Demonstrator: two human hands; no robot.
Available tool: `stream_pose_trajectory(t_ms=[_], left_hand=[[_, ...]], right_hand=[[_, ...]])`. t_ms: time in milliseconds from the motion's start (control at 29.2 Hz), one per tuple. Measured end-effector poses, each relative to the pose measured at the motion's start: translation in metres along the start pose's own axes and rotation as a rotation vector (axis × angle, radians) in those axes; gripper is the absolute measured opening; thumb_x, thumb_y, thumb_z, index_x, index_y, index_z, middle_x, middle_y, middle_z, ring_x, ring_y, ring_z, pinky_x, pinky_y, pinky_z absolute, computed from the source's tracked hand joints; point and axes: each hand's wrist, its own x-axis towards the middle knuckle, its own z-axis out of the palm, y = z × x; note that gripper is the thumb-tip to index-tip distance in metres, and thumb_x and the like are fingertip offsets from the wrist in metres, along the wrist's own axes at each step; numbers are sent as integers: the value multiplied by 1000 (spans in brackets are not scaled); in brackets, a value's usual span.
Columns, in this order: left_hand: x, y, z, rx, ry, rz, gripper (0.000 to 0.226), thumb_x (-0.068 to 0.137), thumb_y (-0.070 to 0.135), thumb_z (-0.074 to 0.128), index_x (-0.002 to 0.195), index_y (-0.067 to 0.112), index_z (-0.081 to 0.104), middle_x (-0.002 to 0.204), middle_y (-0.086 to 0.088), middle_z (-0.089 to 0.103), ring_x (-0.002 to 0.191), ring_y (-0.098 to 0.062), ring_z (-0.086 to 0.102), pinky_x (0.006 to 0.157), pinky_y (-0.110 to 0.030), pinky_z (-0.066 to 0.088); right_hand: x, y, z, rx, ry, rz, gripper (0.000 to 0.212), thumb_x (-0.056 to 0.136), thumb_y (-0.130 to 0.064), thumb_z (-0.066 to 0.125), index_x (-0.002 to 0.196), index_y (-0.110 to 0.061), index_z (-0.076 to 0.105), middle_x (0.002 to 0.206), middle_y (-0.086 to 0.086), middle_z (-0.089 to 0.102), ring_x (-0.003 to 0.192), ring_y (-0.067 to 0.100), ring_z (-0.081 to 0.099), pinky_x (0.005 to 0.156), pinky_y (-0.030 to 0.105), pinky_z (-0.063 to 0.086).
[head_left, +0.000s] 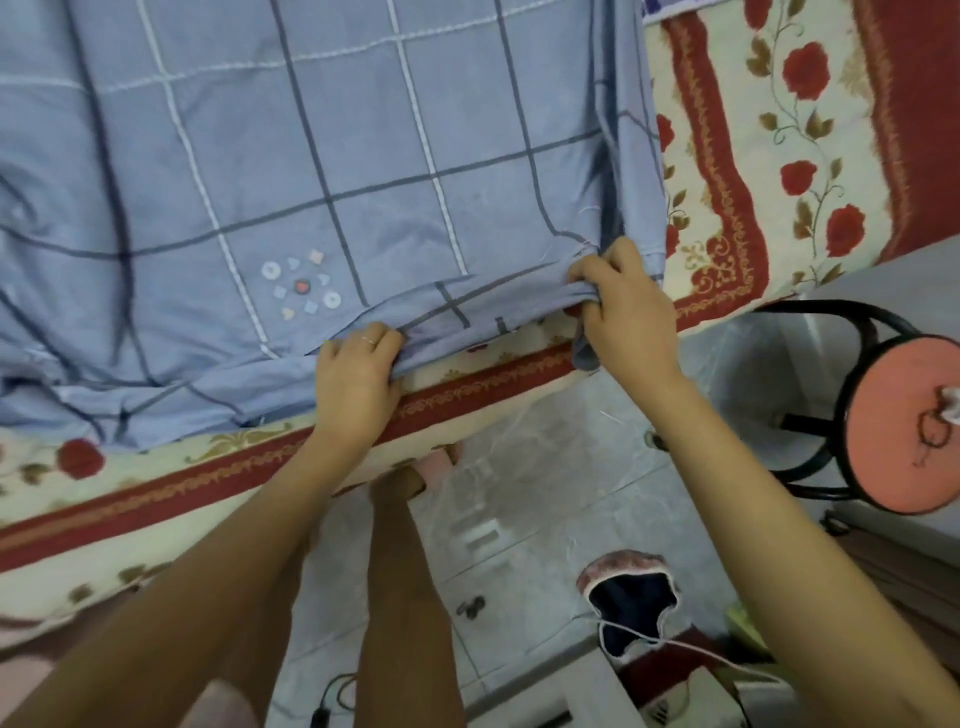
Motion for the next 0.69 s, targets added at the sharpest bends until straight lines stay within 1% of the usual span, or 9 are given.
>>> stream_pose_trajectory(t_ms=[103, 206, 240, 308, 411, 480, 583, 617, 686], left_hand=[[-18, -39, -5, 101, -18, -39, 34, 56, 3, 75, 85, 11, 58, 83, -11, 60, 72, -32, 57, 67, -37, 25], [-34, -72, -12, 60, -8, -133, 34, 60, -2, 71, 92, 6, 61, 86, -17, 63, 74, -38, 58, 74, -41, 36], [-35, -77, -13, 34, -5, -166, 35, 62, -4, 69, 95, 4, 62, 89, -19, 64, 75, -41, 59, 74, -44, 40], [-37, -88, -24, -7, -16, -204, 38, 64, -7, 65, 100, 3, 62, 90, -21, 64, 75, -43, 60, 67, -45, 45], [-36, -101, -47, -37, -15, -216, 30, 68, -8, 59, 96, 2, 58, 90, -22, 60, 73, -42, 59, 54, -42, 42], [-37, -105, -80, -72, 13, -200, 27, 71, -9, 55, 96, 0, 56, 92, -23, 58, 75, -43, 57, 53, -40, 38], [-36, -106, -111, -165, 79, -226, 34, 72, -15, 48, 103, -5, 57, 95, -29, 57, 75, -45, 56, 56, -38, 31], [-43, -108, -137, -208, 77, -235, 31, 74, -12, 46, 103, -5, 56, 91, -30, 57, 74, -45, 55, 57, -36, 28], [-56, -113, -168, -268, 29, -227, 16, 84, 2, 46, 97, -4, 52, 81, -28, 54, 70, -42, 53, 56, -34, 28]], right_hand=[[1, 5, 12, 55, 11, 109, 21, 87, -9, 47, 95, -7, 66, 104, 12, 48, 83, 23, 51, 53, 32, 37], [0, -2, 18, 127, 41, 217, 20, 87, -4, 48, 94, -5, 67, 111, 9, 52, 90, 21, 53, 61, 29, 41], [1, -2, 19, 160, 64, 258, 22, 87, -1, 47, 93, -5, 67, 109, 9, 54, 89, 21, 54, 64, 28, 41], [1, -15, 16, 241, 130, 321, 28, 81, 5, 43, 91, -2, 68, 101, 11, 60, 86, 22, 55, 65, 22, 37], [-1, -41, -3, 339, 242, 354, 31, 74, 7, 39, 84, -4, 66, 86, 3, 57, 78, 14, 51, 59, 12, 33], [-7, -67, -25, 406, 322, 356, 29, 73, 7, 39, 80, -5, 64, 82, 1, 55, 74, 7, 49, 62, 6, 34], [-12, -91, -38, 516, 429, 485, 28, 77, 9, 38, 82, -4, 63, 80, 4, 55, 71, 9, 48, 64, 7, 37], [-19, -111, -51, 565, 455, 537, 28, 79, 9, 37, 80, -6, 61, 77, 4, 55, 67, 9, 47, 62, 8, 36], [-37, -140, -59, 648, 419, 630, 30, 84, 10, 35, 71, -12, 51, 68, 0, 49, 61, 6, 42, 57, 13, 34]])
